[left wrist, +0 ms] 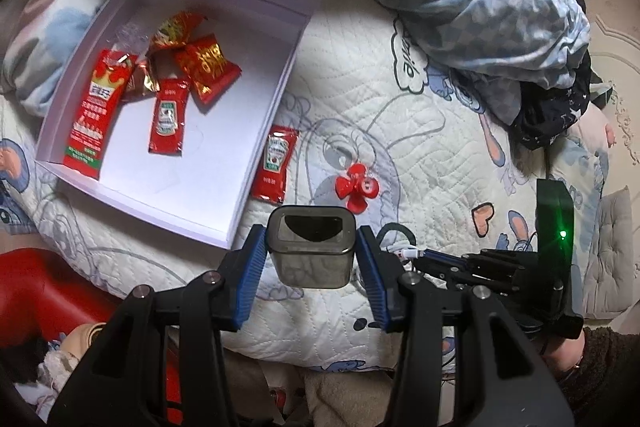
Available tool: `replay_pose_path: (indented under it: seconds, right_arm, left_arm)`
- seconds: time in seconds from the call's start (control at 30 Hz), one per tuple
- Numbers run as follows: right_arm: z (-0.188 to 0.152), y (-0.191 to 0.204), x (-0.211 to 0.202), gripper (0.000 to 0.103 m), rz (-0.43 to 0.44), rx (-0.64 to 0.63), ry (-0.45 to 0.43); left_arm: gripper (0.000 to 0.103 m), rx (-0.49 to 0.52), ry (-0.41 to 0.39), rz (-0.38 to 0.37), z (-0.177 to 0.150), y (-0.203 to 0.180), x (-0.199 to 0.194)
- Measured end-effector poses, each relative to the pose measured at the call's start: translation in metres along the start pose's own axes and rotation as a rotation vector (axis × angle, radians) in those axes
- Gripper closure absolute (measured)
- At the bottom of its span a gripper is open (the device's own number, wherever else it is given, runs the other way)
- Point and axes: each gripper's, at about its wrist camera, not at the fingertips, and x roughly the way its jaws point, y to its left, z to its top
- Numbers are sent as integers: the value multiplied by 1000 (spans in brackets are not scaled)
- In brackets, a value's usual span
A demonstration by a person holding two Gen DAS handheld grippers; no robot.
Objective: Organize objects
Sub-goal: 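Carry the clear cube and white cable toward the white box, then lower the clear cube and white cable into the white box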
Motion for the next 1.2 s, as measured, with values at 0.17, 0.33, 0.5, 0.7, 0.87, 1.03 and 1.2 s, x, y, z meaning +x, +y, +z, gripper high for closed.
replay_pose_path:
  seconds: [0.17, 0.33, 0.5, 0.7, 0.87, 1.03, 1.2]
  right_arm:
    - [3, 9, -16, 98, -3, -18, -16]
    - [3, 26, -31, 98, 4, -50, -26]
    - [7, 47, -45, 98, 10, -88, -35]
    - [18, 74, -57, 98, 20, -136, -46]
    - [31, 97, -62, 98, 31, -177, -53]
    - [47, 119, -62, 98, 42, -217, -52]
    - [62, 144, -57, 98, 59, -264, -46]
  left_arm:
    - [59, -5, -4, -1, 5, 7, -10]
    - [59, -2, -10, -2, 6, 14, -23]
    - [59, 6, -11, -5, 9, 23, -34]
    - [59, 15, -15, -6, 14, 37, -46]
    - [59, 7, -23, -2, 22, 52, -54]
    - [59, -4, -34, 3, 32, 69, -62]
    - [59, -6, -33, 8, 43, 89, -64]
